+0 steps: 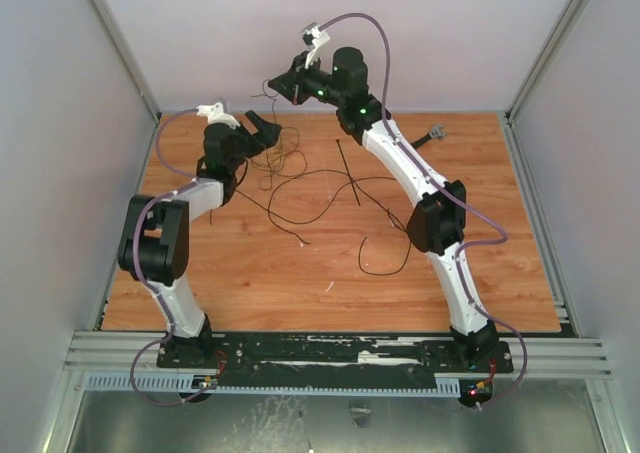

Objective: Zip-tie the wires
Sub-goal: Untie the cable at the center of the board.

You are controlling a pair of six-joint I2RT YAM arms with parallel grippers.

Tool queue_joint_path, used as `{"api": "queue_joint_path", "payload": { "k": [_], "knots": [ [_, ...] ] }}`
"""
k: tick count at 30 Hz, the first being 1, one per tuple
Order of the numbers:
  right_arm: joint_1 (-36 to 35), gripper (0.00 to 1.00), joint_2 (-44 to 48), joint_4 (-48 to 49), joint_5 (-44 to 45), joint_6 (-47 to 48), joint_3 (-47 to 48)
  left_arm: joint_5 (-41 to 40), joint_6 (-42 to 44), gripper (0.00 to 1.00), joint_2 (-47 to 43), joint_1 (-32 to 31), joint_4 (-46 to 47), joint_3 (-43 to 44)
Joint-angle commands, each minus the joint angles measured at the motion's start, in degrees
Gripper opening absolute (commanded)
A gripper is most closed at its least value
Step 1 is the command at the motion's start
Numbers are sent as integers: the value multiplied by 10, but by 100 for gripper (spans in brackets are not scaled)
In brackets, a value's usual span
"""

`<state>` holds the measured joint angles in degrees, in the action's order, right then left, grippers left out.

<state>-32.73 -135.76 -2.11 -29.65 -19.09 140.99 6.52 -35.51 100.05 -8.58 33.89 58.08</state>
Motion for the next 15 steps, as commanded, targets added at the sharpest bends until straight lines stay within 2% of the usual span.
{"api": "queue_joint_path", "payload": {
  "k": [1,6,11,15],
  "knots": [
    [-3,0,41,-2,-12,-12,10,11,6,98,63,-11,45,70],
    [-2,0,56,-12,-11,-10,10,8,-12,98,111,-25,81,92],
    [0,0,94,-50,2,6,-4,-76,22,98,129,-20,29,128],
    [10,0,169,-58,24,6,-72,-100,18,98,147,-1,4,165]
  ]
}}
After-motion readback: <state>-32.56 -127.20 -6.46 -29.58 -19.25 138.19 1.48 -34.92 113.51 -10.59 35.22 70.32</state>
